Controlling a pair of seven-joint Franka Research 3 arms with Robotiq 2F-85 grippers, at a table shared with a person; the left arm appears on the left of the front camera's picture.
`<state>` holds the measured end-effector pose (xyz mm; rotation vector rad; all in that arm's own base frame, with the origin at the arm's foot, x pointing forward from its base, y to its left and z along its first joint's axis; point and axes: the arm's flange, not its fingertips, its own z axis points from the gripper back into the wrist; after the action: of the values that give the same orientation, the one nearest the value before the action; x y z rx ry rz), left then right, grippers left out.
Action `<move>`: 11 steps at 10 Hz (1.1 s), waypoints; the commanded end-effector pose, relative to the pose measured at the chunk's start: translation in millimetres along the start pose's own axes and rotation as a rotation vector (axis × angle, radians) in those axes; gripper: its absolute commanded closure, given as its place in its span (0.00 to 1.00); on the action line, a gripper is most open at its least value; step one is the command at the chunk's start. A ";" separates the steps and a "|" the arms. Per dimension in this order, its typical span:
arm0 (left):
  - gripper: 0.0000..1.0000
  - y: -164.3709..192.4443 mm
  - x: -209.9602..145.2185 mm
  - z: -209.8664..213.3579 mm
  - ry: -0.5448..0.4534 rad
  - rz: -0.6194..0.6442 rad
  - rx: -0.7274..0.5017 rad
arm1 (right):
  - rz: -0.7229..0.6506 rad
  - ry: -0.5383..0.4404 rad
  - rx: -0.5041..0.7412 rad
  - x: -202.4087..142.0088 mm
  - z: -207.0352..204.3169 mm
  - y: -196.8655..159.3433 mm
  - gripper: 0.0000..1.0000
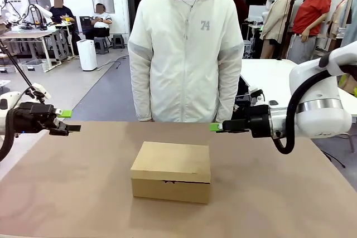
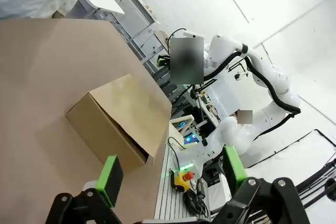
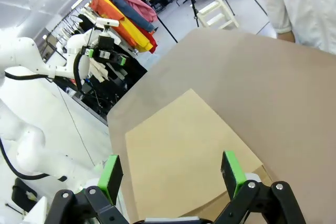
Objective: Pack the items into the box.
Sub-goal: Close the Mailer Box.
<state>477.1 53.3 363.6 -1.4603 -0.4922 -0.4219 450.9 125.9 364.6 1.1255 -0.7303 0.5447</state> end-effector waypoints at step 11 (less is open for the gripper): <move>0.00 -3.2 0.9 0.7 -0.005 -0.016 -0.011 | -0.525 -0.071 0.149 -31.8 159.3 24.1 0.00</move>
<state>477.4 54.0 363.9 -1.4598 -0.4936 -0.4218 373.8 -14.5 393.3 1.4178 -0.4092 0.1099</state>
